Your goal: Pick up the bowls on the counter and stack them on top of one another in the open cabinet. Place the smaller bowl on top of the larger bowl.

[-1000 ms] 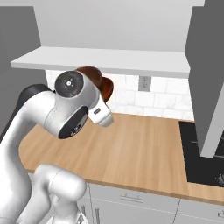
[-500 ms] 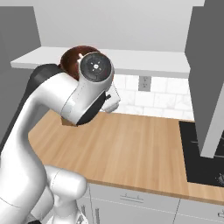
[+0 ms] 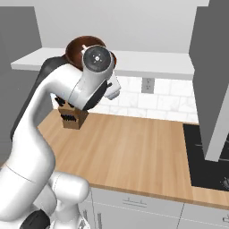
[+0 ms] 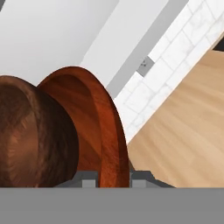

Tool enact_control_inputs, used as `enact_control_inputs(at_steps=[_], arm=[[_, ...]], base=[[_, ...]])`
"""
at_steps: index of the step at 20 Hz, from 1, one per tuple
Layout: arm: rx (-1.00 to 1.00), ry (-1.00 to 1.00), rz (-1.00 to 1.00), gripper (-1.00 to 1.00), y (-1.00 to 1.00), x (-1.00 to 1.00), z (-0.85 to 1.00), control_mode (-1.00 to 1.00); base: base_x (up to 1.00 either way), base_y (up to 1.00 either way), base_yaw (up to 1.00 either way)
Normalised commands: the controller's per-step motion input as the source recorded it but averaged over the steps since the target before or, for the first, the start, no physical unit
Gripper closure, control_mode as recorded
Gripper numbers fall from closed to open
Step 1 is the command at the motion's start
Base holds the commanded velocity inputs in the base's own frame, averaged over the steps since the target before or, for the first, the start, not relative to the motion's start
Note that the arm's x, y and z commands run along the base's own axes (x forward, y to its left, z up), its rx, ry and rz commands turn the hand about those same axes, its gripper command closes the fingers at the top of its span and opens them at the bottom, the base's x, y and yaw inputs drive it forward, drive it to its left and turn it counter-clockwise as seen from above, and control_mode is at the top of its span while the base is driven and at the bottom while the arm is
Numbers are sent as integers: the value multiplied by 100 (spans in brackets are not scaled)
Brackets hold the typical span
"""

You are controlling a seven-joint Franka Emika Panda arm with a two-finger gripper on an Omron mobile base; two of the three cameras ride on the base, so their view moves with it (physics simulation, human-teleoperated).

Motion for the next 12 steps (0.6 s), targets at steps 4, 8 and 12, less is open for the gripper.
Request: enact_control_inputs(at_steps=[4, 8, 12], arm=[[0, 4, -10, 100, 19, 84, 11, -100], [0, 7, -12, 100, 16, 87, 6, -100], [0, 3, -11, 100, 8, 78, 1, -100]], base=[[0, 0, 0], [0, 0, 0], [0, 0, 0]])
